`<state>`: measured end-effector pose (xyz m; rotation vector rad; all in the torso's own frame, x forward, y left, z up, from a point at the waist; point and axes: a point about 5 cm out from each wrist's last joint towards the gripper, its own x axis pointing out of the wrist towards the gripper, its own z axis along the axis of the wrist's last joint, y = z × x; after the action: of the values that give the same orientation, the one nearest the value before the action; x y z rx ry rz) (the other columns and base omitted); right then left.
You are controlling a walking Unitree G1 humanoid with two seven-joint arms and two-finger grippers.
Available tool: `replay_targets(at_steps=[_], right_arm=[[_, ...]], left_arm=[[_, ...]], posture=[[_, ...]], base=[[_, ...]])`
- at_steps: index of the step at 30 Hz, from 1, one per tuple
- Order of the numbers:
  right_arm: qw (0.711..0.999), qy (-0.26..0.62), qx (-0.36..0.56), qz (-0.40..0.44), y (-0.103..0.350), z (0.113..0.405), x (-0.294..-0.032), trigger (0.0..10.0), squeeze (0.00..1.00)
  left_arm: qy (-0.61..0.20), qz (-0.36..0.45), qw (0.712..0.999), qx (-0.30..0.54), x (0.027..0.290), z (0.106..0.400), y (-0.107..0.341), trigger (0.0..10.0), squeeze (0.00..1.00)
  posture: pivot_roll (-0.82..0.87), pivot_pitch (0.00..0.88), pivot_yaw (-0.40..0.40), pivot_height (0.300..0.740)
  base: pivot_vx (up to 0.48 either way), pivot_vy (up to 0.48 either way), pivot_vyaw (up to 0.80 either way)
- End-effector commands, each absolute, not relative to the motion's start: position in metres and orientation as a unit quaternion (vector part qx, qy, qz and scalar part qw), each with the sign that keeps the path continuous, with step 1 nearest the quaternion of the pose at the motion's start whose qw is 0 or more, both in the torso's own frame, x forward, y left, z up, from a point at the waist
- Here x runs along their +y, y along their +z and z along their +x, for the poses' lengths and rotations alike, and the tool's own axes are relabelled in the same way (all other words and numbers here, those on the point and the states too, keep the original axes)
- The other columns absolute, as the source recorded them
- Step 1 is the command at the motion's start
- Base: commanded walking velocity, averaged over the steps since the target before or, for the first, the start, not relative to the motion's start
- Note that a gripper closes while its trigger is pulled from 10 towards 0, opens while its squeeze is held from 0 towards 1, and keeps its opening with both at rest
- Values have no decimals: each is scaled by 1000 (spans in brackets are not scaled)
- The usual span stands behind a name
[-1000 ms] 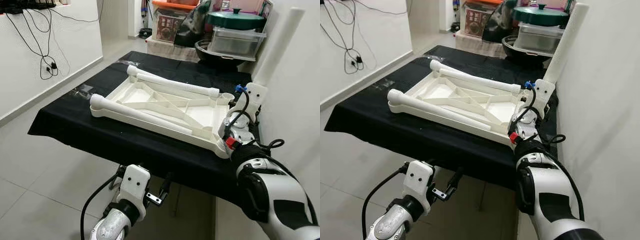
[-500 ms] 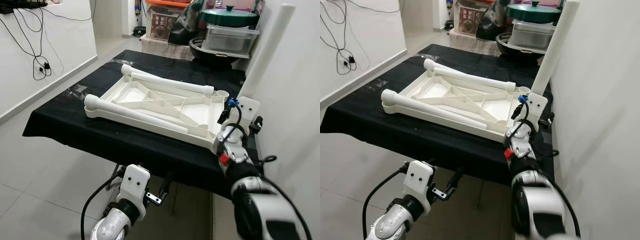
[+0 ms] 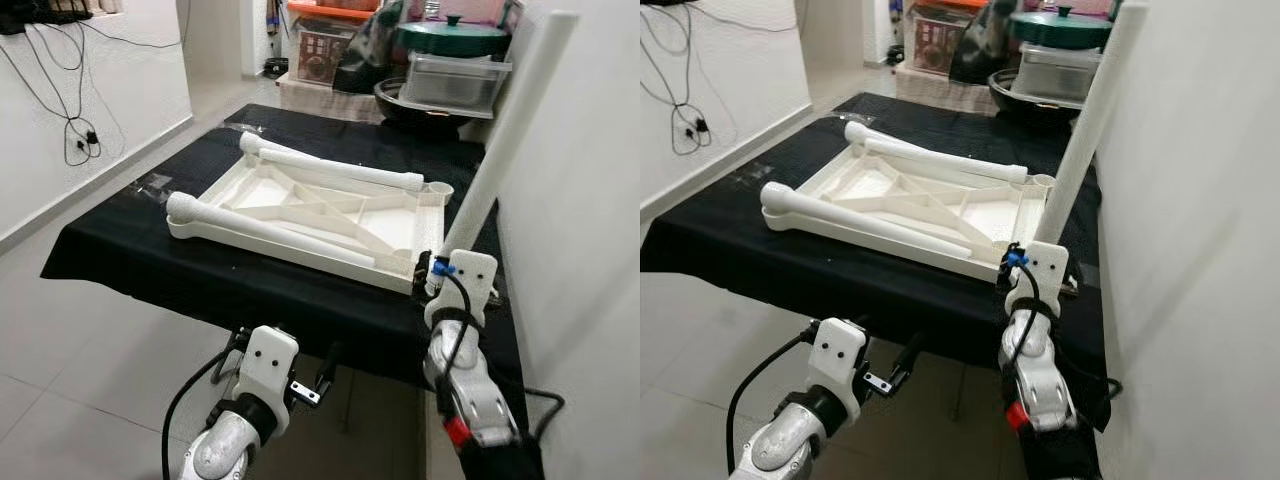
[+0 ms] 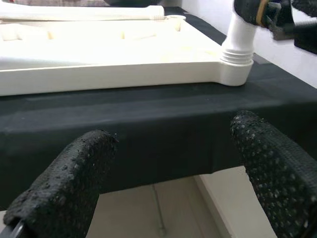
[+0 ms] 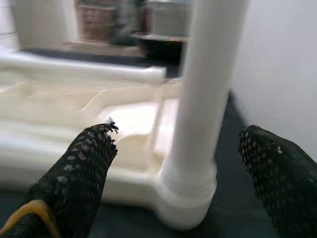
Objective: Building children table
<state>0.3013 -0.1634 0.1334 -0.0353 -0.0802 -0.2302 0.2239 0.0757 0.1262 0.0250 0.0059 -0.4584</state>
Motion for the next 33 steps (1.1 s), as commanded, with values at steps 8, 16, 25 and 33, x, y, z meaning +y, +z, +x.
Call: replay_targets(at_steps=[8, 16, 25, 33], right_arm=[[998, -39, -24, -45, 113, 271, -149, 10000, 0], [999, -37, -9, -33, 113, 269, -151, 10000, 0], [999, -25, -6, -28, 113, 268, -150, 10000, 0], [999, -18, -4, -26, 115, 268, -149, 10000, 0]], left_arm=[[-210, 7, 977, 21, 84, 228, 116, 10000, 0], [-215, 11, 976, 23, 84, 230, 114, 10000, 0], [-212, 34, 976, 24, 82, 231, 114, 10000, 0], [-205, 34, 978, 22, 83, 233, 114, 10000, 0]], posture=[[52, 0, -66, 740], [48, 0, -57, 740], [47, 0, -62, 740], [46, 0, -63, 740]], base=[[0, 114, 0], [0, 476, 0], [0, 480, 0], [0, 120, 0]])
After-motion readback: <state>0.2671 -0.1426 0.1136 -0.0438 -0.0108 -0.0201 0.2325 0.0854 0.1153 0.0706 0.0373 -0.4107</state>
